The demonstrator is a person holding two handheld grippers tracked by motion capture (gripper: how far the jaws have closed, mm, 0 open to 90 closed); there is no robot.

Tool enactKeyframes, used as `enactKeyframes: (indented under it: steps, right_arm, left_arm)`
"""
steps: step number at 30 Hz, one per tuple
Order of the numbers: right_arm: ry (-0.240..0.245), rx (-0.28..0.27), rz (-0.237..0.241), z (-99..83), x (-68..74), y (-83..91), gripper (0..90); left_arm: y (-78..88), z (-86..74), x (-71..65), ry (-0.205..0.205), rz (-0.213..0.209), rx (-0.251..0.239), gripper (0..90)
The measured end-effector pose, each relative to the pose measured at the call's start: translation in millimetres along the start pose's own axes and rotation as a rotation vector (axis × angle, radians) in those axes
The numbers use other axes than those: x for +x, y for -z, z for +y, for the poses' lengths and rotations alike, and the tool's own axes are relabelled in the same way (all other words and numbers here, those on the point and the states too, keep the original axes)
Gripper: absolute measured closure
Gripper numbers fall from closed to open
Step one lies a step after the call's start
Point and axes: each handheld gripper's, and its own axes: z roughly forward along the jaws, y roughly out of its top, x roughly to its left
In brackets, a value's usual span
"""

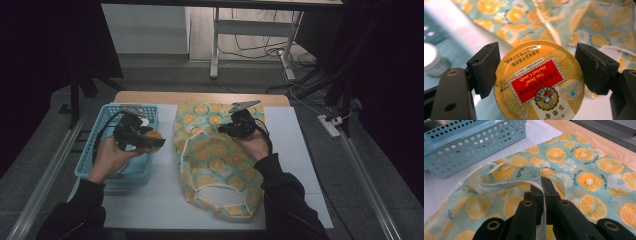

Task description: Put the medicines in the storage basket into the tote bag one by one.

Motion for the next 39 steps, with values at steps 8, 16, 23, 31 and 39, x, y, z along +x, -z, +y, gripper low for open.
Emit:
enactKeyframes:
  steps: [8,16,23,31,39]
  right_arm:
    - [0.001,0.001,-0.006,0.3,-2.9,-0.9,89.5]
    - [-0.009,-0.002,-0.011,0.0,-4.8,-1.9,89.5]
    - [-0.005,-0.008,-0.014,0.6,-7.0,-1.5,89.6]
    - [-0.01,-0.01,-0.023,1.1,-11.0,-1.7,89.5]
    - [-0.013,-0.009,-0.035,1.3,-15.9,-3.6,89.6]
  left_arm:
    - [-13.3,12.8,-25.4,-0.068,-0.046,-0.003,23.3]
    - [-39.2,29.8,-51.6,-0.14,-0.101,0.009,23.3]
    - [-70.7,43.3,-72.8,-0.189,-0.133,0.026,23.2]
    - [-107.1,56.3,-89.6,-0.24,-0.133,0.052,23.2]
    - [-141.3,63.8,-94.9,-0.266,-0.117,0.066,23.2]
